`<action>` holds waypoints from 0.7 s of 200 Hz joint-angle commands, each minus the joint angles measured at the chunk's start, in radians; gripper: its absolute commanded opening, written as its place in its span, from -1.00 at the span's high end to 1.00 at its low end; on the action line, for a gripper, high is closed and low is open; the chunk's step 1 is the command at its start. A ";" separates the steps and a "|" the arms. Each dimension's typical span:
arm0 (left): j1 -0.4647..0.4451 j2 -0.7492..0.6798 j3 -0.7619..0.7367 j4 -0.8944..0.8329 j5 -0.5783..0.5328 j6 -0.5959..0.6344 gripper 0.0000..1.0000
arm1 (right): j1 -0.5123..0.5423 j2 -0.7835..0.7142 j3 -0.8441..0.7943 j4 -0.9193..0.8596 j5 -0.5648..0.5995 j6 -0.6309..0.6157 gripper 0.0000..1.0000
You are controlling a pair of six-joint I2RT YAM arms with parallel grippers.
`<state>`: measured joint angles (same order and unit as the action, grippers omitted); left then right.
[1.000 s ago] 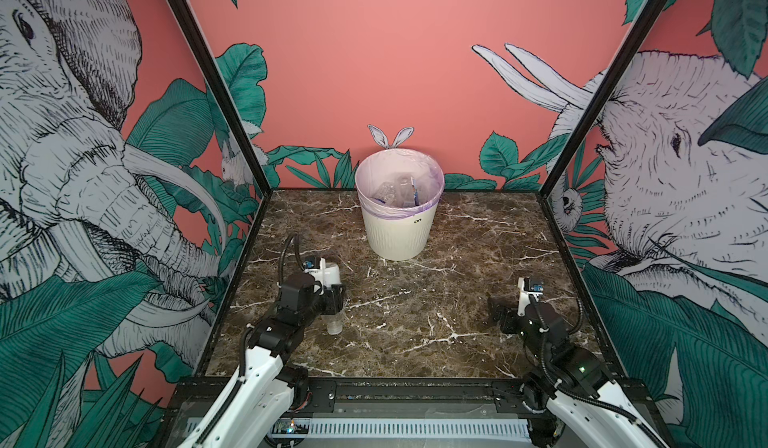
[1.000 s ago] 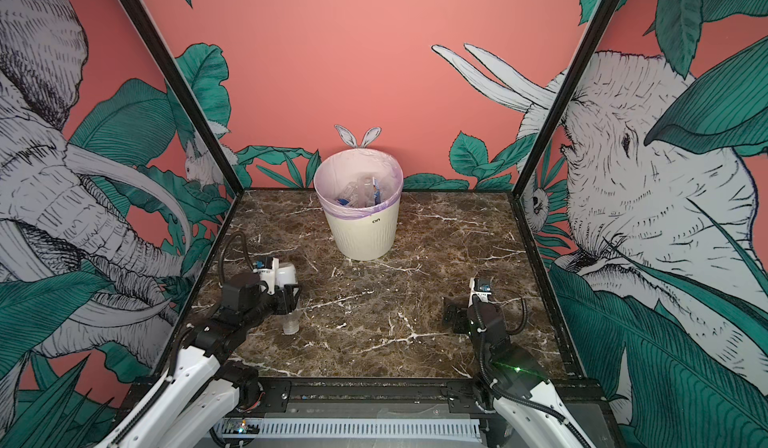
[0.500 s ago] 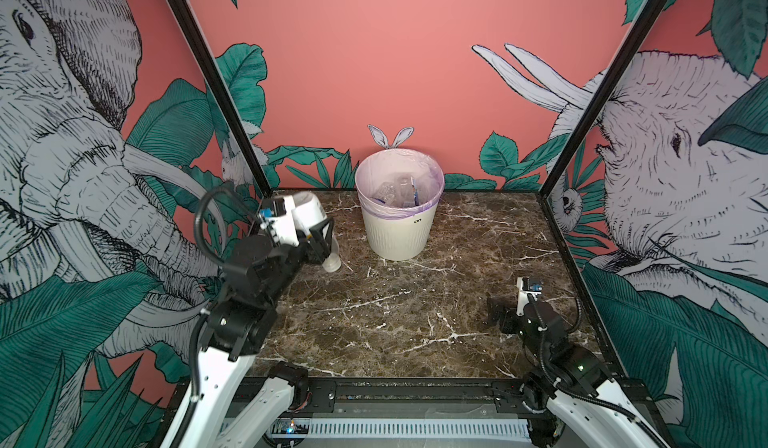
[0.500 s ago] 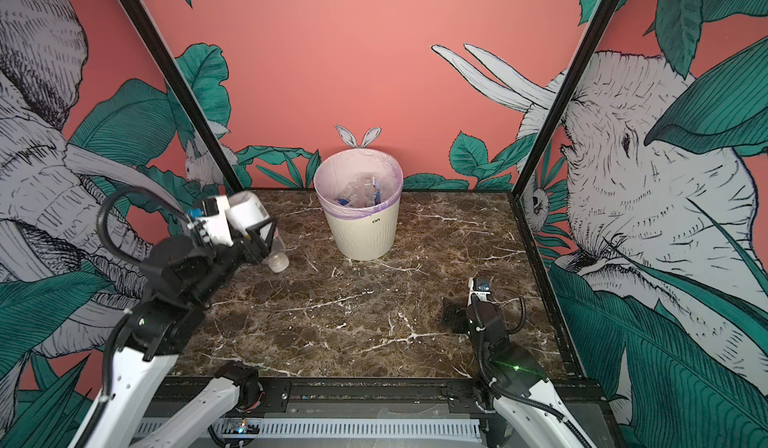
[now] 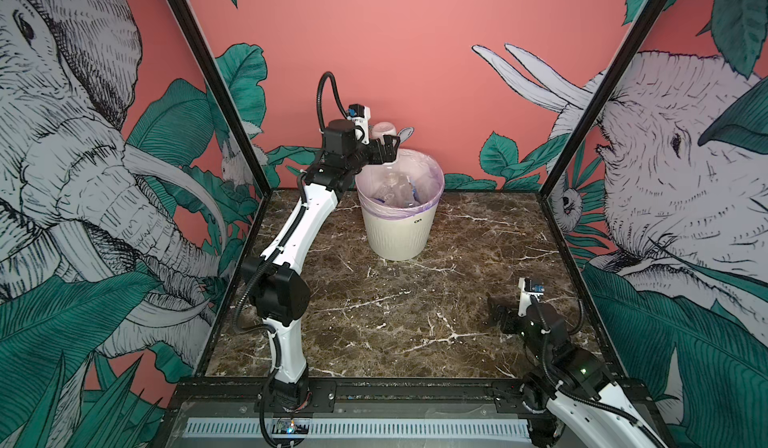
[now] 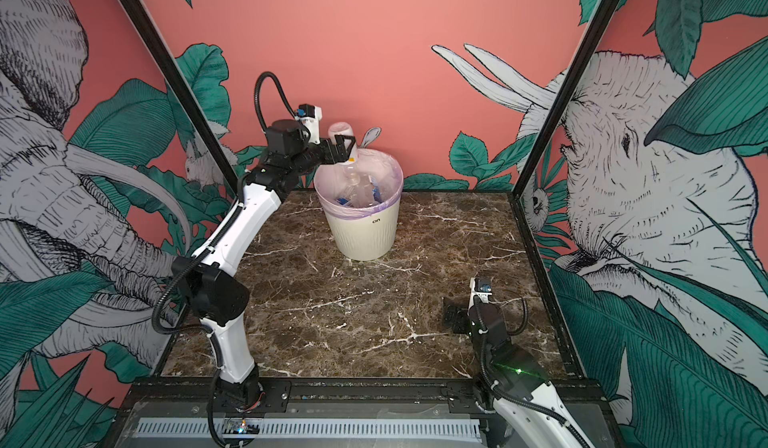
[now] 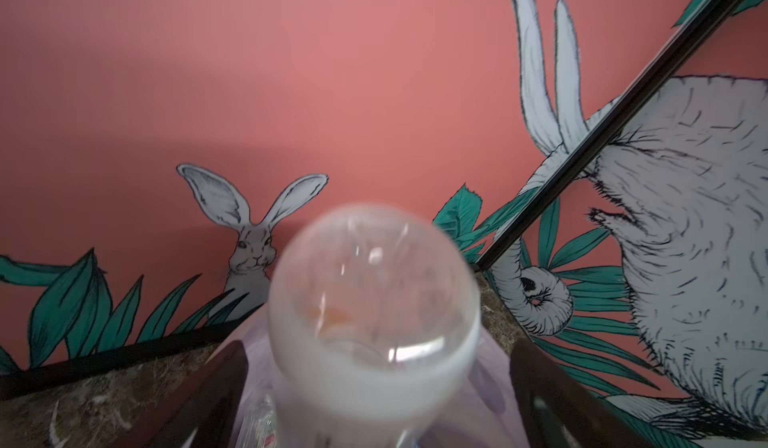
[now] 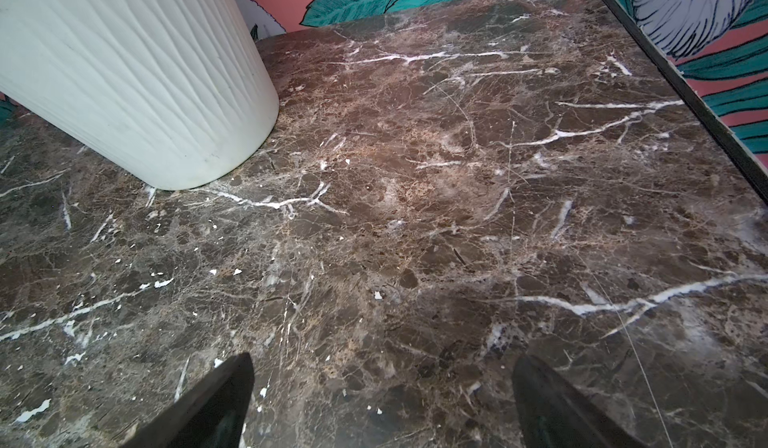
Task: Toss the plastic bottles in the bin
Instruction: 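Carry the white-labelled bottle with the left gripper over the bin, then open the left gripper above the bin to drop the bottle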
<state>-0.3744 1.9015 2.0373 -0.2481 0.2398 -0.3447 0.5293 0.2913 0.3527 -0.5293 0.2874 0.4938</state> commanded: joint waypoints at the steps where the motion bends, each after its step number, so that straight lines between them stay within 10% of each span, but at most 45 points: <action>1: -0.003 -0.224 -0.064 0.066 -0.017 0.037 -0.99 | -0.003 -0.003 0.008 0.017 0.006 0.002 -0.99; 140: -0.004 -0.817 -0.748 0.035 -0.087 0.091 -0.99 | -0.002 0.055 0.016 0.060 -0.039 -0.026 -0.99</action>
<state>-0.3744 1.1385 1.3640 -0.1684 0.1852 -0.2844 0.5293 0.3202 0.3527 -0.5140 0.2642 0.4843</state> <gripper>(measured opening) 0.995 0.993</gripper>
